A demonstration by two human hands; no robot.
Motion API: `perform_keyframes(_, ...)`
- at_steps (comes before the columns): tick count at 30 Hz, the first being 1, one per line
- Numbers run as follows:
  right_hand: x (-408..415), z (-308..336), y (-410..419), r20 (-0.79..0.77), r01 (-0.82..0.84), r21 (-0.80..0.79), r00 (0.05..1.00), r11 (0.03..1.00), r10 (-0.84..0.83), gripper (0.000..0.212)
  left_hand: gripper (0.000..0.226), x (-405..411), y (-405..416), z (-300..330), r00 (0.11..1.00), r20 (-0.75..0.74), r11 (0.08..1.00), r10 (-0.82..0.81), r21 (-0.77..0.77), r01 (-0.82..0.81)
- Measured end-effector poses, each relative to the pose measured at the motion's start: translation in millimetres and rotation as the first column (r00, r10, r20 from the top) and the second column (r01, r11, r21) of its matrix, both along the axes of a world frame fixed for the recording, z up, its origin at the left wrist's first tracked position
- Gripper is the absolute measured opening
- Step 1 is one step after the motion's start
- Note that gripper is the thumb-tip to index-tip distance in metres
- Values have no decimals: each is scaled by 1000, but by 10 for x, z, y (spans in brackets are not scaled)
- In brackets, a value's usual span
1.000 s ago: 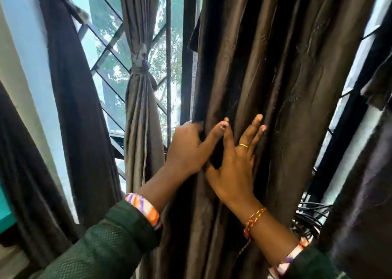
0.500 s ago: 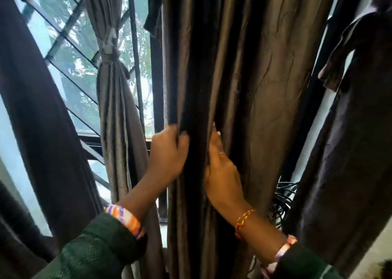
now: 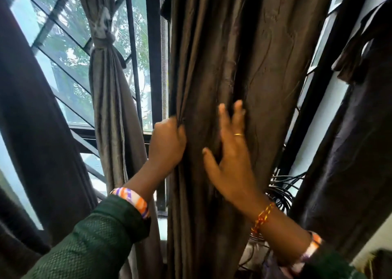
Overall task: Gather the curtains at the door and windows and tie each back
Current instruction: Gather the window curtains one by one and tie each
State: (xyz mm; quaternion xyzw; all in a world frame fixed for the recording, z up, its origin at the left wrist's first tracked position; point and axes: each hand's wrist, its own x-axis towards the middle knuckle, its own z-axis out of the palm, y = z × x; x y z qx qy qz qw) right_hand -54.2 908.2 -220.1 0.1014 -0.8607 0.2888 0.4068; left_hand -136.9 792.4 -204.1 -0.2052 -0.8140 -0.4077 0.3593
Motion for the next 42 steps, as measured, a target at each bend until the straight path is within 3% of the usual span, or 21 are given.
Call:
perform_keyframes(2, 24, 127, 185, -274, 376, 44, 896, 926, -351, 91, 25, -90, -79, -12, 997, -38, 998, 66, -14, -66)
perform_keyframes(4, -19, 171, 327, -204, 508, -77, 835, 858, -512, 101, 25, -147, -123, -16, 993, -20, 990, 120, -67, -121)
perform_keyframes(6, -122, 118, 391, -49, 347, -274, 926, 897, -374, 106, 26, -186, -135, -25, 990, -17, 983, 138, -118, -139)
perform_keyframes(8, -207, 54, 378, -15, 188, -430, 976, 883, -215, 101, 26, -187, -130, -30, 992, -33, 986, 118, -113, -121)
perform_keyframes(11, -290, 14, 347, 61, 208, -539, 976, 816, -208, 71, 24, -158, -87, -45, 996, -75, 994, 58, -93, -65)
perform_keyframes(14, -282, -99, 239, 104, 325, -355, 946, 877, -308, 49, 25, -124, -50, -74, 992, -122, 993, 8, -117, -22)
perform_keyframes(18, -246, -323, -30, 84, 264, -53, 962, 963, -259, 69, 33, -44, -4, -127, 978, -196, 990, -74, -133, 49)
perform_keyframes(21, -299, -407, -179, 261, 183, -13, 950, 983, -173, 72, 44, 9, 55, -117, 962, -214, 985, -171, -66, 160)
perform_keyframes(25, -392, -456, -284, 457, 125, 7, 882, 992, -114, 41, 71, -2, 100, -175, 952, -160, 966, -259, -47, 255)
perform_keyframes(28, -427, -488, -282, 526, 70, 104, 843, 992, -114, 38, 52, -95, 93, -219, 975, -131, 984, -177, 0, 179)
perform_keyframes(31, -405, -585, -251, 572, -1, 126, 817, 992, -72, 50, 30, -157, 77, -210, 990, -108, 996, -89, 11, 90)
perform_keyframes(36, -441, -702, -107, 617, -145, 9, 779, 989, 109, 76, 22, -134, 53, -181, 985, -125, 992, -119, 14, 122)
perform_keyframes(38, -475, -653, -38, 612, -221, -122, 751, 968, 249, 90, 12, -147, 50, -240, 986, -130, 995, -101, -19, 99)
perform_keyframes(40, -464, -486, 16, 514, -194, -391, 765, 900, 388, 100, 54, -131, 33, -282, 990, -93, 991, -106, -86, 98)
perform_keyframes(42, -432, -215, 80, 335, -164, -636, 822, 754, 461, 101, 86, -88, 27, -300, 988, -101, 989, -115, -105, 105)
